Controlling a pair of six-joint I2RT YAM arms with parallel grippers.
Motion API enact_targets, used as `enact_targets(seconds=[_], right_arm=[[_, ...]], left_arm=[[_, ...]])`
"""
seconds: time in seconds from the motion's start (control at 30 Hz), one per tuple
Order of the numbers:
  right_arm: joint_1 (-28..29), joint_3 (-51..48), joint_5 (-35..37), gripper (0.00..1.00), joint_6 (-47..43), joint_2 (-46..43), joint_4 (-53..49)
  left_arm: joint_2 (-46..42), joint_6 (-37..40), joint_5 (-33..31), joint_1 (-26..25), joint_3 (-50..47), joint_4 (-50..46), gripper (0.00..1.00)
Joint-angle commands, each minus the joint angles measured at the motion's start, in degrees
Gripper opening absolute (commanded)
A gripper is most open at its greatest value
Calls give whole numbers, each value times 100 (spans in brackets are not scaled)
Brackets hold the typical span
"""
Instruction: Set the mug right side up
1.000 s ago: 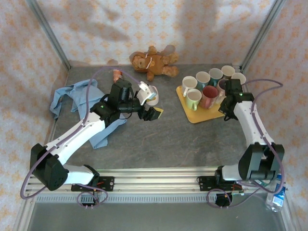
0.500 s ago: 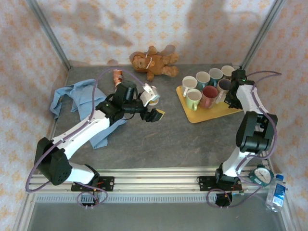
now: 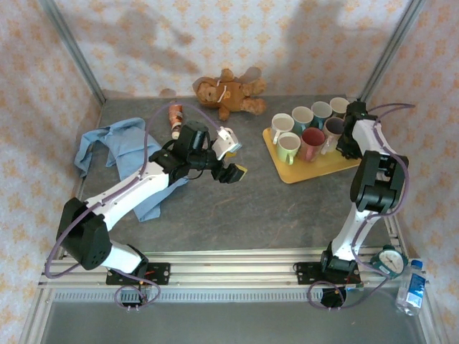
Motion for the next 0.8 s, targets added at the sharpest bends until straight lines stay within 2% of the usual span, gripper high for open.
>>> enact_targets(seconds=[0.0,0.1,0.27,0.5,0.67,0.77], right_arm=[[7,275,241,2,-154,75,110],[9,301,178,6,-155,182,104],[8,242,108,23,-162,183,81],[3,-103,123,34,-166,-392,126],[17,-613,-113,37,20,-1366,169],[22,-957,-610,36,171,-2020,233]], left_arm=[[44,62,-65,-59,149,-110,80],[43,62,-69,-58,162,-146,80],[26,76,-106,-58,180,-212,80],[-102,-265,-626,-55,53,-9,81],[-170,-1066,-1154,-61,-12,181,81],[11,-1812,-1867,-61,315,-373,80]])
